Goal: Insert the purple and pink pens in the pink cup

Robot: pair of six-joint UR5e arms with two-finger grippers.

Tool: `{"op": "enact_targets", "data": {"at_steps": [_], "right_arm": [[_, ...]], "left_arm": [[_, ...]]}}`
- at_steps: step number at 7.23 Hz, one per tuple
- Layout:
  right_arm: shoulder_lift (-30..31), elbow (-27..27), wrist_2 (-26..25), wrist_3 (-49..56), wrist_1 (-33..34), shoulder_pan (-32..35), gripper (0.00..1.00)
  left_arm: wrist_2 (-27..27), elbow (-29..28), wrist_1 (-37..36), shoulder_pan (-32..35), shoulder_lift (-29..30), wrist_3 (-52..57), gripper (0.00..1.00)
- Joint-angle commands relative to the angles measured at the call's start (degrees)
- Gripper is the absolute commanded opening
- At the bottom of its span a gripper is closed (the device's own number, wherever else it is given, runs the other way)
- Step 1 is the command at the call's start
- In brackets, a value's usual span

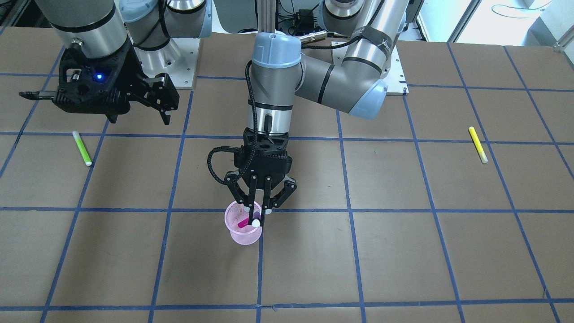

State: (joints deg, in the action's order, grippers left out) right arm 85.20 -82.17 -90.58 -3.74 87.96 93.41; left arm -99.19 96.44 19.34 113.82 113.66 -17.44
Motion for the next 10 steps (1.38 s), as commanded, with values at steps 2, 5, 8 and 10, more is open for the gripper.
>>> {"op": "enact_targets", "data": {"at_steps": [2,5,8,10], "right_arm": [[-0.12,-0.09,0.23,-0.75,5.29,-0.33,1.0],[-0.12,-0.09,0.23,-0.75,5.12,-0.69,1.0],[-0.21,-0.09,0.23,-0.83,4.77,-0.51,1.0],[-0.21,-0.09,0.23,-0.75,4.68,-0.51,1.0]], "left_arm": [[-0.13,1.11,-2.03,1.84,0.95,-2.25,0.0],[-0.13,4.19,-2.56,1.93,0.95,-0.05,0.0],[-0.04,4.19,-2.56,1.93,1.57,-0.23,0.0],[-0.12,4.19,-2.38,1.84,2.01,-1.1,0.79]]}}
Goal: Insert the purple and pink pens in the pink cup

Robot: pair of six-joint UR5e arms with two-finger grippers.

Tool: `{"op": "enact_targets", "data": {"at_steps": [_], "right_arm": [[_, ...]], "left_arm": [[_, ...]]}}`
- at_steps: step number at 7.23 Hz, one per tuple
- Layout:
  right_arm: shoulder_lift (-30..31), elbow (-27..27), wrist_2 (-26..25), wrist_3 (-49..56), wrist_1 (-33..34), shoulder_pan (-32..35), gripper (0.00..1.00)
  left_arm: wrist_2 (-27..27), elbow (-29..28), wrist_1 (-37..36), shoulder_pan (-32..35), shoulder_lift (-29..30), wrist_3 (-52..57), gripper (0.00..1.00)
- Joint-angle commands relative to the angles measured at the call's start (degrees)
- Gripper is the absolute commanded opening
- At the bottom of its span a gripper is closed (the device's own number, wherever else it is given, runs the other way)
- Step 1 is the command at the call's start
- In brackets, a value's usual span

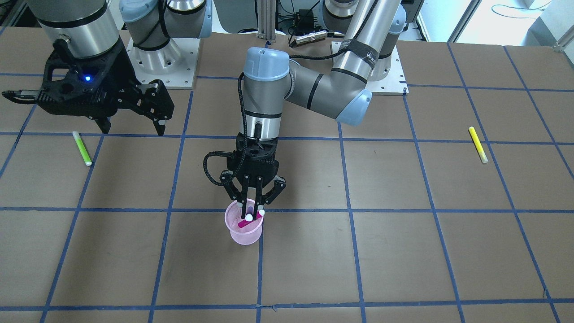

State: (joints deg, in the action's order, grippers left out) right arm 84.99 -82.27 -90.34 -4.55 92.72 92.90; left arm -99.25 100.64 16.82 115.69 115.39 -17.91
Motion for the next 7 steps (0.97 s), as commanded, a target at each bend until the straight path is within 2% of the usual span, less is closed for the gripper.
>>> {"op": "enact_targets", "data": {"at_steps": [1,3,4,6,7], "right_arm": [[0.0,0.0,-0.1,0.07,-0.17,0.01,1.0],[0.0,0.0,-0.01,0.07,-0.25,0.18,1.0],[0.0,0.09,-0.01,0.07,-0.17,0.18,1.0],[0.0,0.09,-0.01,-0.02,-0.08,0.18,1.0],[0.0,0.09,-0.01,0.07,-0.08,0.18,1.0]], "left_arm": [[-0.07,-0.09,-0.04,-0.03,0.28,-0.81,0.99],[0.19,-1.23,0.75,-1.33,-1.99,0.5,0.99],[1.59,-1.24,4.41,-5.09,-3.75,3.03,1.0],[12.36,-2.89,22.18,-15.09,-9.8,8.23,1.0],[13.28,-5.95,34.47,-19.23,-12.96,14.16,1.0]]}}
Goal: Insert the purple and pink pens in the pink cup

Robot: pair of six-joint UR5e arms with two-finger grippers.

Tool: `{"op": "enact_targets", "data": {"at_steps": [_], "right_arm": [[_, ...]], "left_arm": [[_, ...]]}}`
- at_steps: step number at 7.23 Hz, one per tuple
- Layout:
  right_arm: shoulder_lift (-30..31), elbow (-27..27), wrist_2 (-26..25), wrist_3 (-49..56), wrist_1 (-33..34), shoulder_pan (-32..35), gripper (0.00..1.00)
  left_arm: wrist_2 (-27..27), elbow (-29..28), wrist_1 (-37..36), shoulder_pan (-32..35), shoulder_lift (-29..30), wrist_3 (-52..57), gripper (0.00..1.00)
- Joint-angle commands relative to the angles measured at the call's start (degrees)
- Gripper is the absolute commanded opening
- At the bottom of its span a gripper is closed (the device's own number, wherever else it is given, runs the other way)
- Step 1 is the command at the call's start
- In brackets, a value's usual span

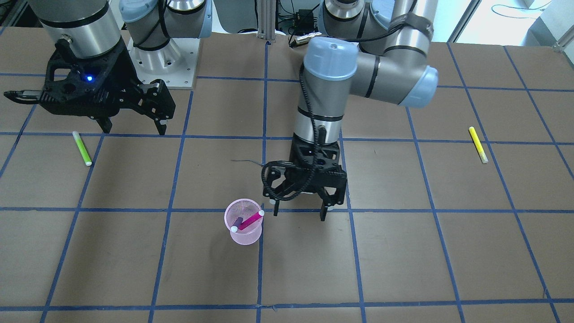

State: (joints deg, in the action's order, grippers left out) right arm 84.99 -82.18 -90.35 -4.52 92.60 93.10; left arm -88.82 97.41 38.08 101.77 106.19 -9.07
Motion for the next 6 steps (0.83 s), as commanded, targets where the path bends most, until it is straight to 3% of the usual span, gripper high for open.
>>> {"op": "enact_targets", "data": {"at_steps": [1,2,3,6], "right_arm": [[0.0,0.01,0.0,0.04,0.03,-0.03,1.0],[0.0,0.01,0.0,0.04,-0.06,-0.03,1.0],[0.0,-0.08,0.09,0.04,-0.06,-0.03,1.0],[0.0,0.01,0.09,0.04,-0.49,0.06,1.0]], "left_arm": [[2.6,-5.89,26.3,-8.4,-6.32,9.46,1.0],[1.99,-8.18,37.4,-10.78,-8.87,11.86,1.0],[-0.11,-9.07,43.16,-11.23,-11.85,11.88,1.0],[-2.15,-11.02,51.03,-12.11,-15.83,11.97,1.0]]}}
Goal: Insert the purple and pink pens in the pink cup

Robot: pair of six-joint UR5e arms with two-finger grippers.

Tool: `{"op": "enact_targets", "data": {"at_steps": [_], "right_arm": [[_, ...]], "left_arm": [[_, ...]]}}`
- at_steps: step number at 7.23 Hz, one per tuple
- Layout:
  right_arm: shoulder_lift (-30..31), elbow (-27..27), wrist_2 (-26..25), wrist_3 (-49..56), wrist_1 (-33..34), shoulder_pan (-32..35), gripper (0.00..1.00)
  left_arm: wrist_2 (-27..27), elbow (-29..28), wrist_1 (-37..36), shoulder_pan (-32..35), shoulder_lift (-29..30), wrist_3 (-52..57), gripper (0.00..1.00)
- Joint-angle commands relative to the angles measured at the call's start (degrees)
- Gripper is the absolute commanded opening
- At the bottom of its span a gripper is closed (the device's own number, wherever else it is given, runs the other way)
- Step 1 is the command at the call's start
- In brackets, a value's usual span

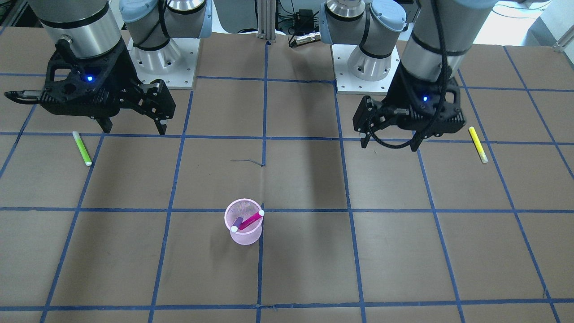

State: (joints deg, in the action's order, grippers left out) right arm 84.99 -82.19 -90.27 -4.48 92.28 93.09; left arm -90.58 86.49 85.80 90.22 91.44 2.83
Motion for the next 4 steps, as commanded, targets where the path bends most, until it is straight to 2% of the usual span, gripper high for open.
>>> {"op": "enact_targets", "data": {"at_steps": [1,4], "right_arm": [[0.0,0.01,0.0,0.0,-0.26,0.08,1.0],[-0.09,0.01,0.0,0.09,-0.17,0.08,1.0]], "left_arm": [[-0.3,-0.61,3.76,-0.66,-1.08,0.07,1.0],[0.41,-1.5,3.85,-1.89,-1.17,0.85,1.0]]}}
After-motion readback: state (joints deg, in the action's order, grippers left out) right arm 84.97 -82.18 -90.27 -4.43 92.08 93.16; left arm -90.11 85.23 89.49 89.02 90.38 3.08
